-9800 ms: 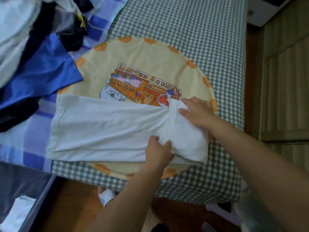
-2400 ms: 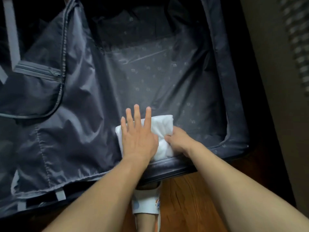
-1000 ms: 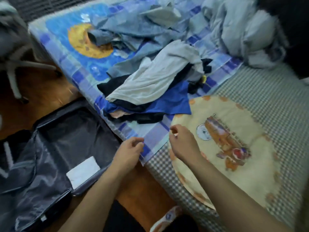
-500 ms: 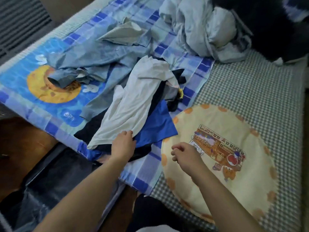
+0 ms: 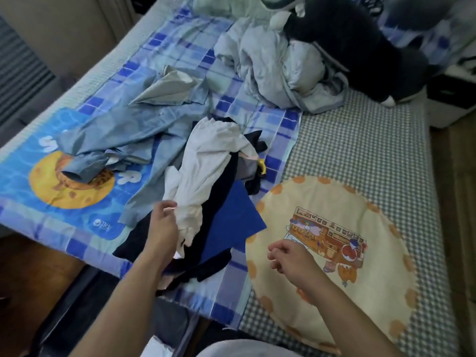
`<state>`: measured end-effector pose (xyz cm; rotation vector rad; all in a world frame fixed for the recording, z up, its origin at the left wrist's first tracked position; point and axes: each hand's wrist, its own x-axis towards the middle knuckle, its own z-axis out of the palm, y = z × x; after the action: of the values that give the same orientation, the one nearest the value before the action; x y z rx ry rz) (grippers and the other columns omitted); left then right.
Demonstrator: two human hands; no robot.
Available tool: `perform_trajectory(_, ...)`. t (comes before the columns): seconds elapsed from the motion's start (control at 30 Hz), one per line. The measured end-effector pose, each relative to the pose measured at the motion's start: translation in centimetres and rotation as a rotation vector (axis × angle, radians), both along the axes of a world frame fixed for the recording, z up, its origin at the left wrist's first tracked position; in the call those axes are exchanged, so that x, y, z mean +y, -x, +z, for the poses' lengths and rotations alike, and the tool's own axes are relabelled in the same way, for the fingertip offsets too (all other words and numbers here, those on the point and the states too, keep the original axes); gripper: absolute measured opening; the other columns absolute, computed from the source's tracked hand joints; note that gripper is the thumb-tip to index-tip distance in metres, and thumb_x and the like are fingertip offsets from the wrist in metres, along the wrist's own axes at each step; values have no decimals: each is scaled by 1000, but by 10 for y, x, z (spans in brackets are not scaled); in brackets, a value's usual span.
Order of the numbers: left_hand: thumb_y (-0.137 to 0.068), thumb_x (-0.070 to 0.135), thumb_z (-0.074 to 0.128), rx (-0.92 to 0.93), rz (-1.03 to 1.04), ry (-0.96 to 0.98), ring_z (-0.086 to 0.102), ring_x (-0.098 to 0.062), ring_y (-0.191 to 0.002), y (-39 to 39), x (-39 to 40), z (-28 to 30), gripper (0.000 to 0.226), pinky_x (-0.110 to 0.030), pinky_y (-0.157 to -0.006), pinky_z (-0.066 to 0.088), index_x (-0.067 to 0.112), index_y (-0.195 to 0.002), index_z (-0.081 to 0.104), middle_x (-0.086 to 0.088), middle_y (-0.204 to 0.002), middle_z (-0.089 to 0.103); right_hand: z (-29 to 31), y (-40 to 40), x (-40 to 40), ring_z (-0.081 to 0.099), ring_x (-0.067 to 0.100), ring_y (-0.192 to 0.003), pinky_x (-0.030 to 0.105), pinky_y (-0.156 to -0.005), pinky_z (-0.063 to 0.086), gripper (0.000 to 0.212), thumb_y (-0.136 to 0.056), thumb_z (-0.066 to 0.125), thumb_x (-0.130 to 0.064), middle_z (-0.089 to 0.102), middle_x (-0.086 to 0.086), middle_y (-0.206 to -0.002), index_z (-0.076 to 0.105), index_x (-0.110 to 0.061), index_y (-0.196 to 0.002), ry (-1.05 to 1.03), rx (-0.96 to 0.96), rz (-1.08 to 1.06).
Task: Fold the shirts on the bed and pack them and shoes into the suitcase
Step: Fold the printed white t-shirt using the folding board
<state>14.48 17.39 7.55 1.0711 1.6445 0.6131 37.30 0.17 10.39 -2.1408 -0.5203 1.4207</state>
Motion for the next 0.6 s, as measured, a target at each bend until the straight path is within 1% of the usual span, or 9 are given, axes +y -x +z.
perform_trajectory(0.07,-104,12,43,-9,-96,-69,46,-10,-45,-16,4,63,17,-23,-40,37,18,-99,58,-8,-75,51,18,-8,-9,68,15,-78,38,-82,55,19,-102,51,-13,73,5,-96,69,-18,-101,-61,4,7)
perform_trajectory(0.13,-102,25,59,-46,-285,-58,51,-10,-45,-30,1,129,11,-24,-39,40,15,-103,62,-9,-82,57,43,-20,-16,69,16,-83,40,-85,56,17,-103,51,-14,72,5,-99,68,-18,-103,-123,-15,49)
perform_trajectory(0.23,-90,26,76,67,-733,-147,55,-9,-61,-47,-16,221,14,-25,-58,44,31,-101,69,-3,-87,63,88,-38,-28,69,14,-91,37,-82,56,14,-102,56,-18,70,0,-106,66,-24,-111,-280,-105,161)
perform_trajectory(0.3,-88,19,79,93,-918,-215,60,-8,-71,-68,-44,276,24,-26,-68,47,38,-100,71,2,-93,67,125,-49,-42,63,4,-99,21,-74,54,31,-99,61,-20,62,-8,-122,58,-30,-128,-432,-154,256)
perform_trajectory(0.33,-88,17,78,85,-984,-249,64,-9,-76,-81,-56,301,27,-27,-71,49,38,-101,71,3,-96,71,140,-52,-44,59,-1,-106,15,-75,52,45,-96,66,-22,55,-13,-130,51,-35,-137,-508,-173,327)
perform_trajectory(0.4,-88,9,76,38,-1059,-319,68,-14,-80,-108,-80,344,30,-28,-69,52,36,-103,70,1,-97,74,170,-51,-50,50,-5,-121,16,-90,50,68,-89,75,-33,47,-22,-139,38,-48,-144,-653,-143,452)
perform_trajectory(0.47,-89,2,74,-8,-1066,-405,66,-14,-77,-133,-109,377,31,-25,-65,52,30,-101,71,-3,-95,74,193,-46,-62,53,-6,-120,24,-95,53,74,-83,79,-39,53,-27,-132,37,-51,-143,-759,-55,478)
perform_trajectory(0.53,-88,3,74,4,-1036,-520,63,-16,-77,-149,-130,400,29,-28,-68,51,30,-100,72,-9,-97,73,197,-45,-74,61,-2,-110,30,-90,57,64,-80,75,-32,63,-24,-121,47,-46,-136,-786,-66,406)
perform_trajectory(0.6,-88,5,75,79,-996,-618,63,-16,-78,-156,-141,408,28,-32,-71,49,31,-99,72,-11,-100,73,192,-61,-86,67,13,-100,37,-84,56,35,-81,64,-22,71,-13,-104,65,-33,-114,-742,-297,325)
